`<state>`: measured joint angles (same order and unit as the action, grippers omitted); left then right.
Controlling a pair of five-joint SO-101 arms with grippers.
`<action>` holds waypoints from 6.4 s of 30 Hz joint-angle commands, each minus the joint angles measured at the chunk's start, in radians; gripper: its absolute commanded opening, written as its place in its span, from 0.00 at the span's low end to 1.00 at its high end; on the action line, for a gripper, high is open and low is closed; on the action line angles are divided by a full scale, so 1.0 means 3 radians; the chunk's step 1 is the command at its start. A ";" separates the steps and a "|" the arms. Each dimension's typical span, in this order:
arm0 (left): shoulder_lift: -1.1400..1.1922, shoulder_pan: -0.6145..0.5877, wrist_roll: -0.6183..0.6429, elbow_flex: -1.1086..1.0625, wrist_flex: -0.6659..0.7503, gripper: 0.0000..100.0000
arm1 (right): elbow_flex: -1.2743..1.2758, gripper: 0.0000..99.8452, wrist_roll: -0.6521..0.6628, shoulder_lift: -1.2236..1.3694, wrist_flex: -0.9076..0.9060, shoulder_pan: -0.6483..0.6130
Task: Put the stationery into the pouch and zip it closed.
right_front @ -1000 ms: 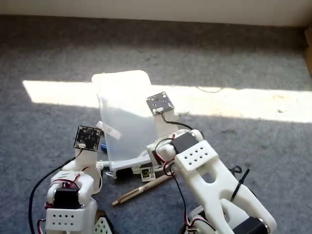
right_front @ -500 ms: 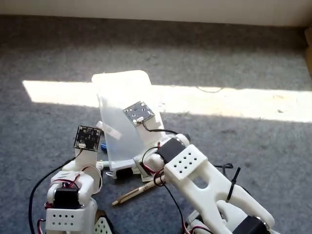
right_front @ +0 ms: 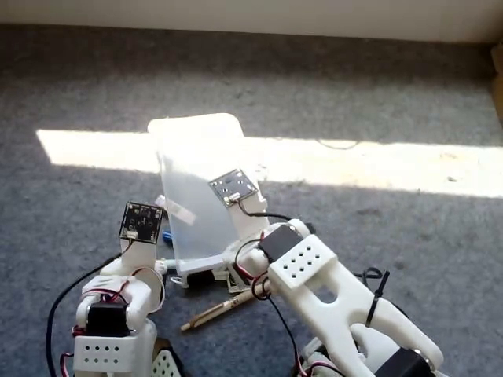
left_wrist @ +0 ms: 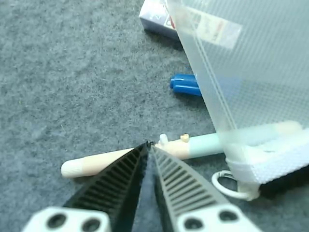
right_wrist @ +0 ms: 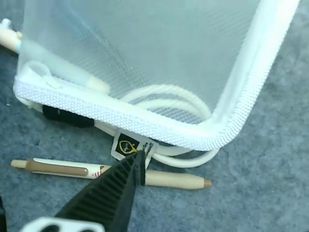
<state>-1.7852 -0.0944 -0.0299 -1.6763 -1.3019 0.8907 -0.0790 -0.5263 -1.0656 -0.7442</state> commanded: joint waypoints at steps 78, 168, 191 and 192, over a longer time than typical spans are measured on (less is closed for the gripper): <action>-0.0003 -0.0049 0.0031 -0.0069 -0.0015 0.01 | -0.1015 0.52 0.0169 0.1614 -0.0120 0.0371; -0.0003 -0.0049 0.0031 -0.0069 -0.0015 0.01 | -0.1419 0.25 0.1059 0.0151 -0.0877 0.1031; -0.0003 -0.0049 0.0031 -0.0069 -0.0015 0.01 | -0.1358 0.25 0.1064 0.1767 0.0166 0.0386; -0.0003 -0.0049 0.0031 -0.0069 -0.0015 0.01 | -0.1358 0.25 0.1064 0.1803 0.0166 0.0381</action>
<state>-1.7852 -0.0944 -0.0299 -1.6763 -1.3019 0.5117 0.2294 0.0107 -1.0334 -0.6183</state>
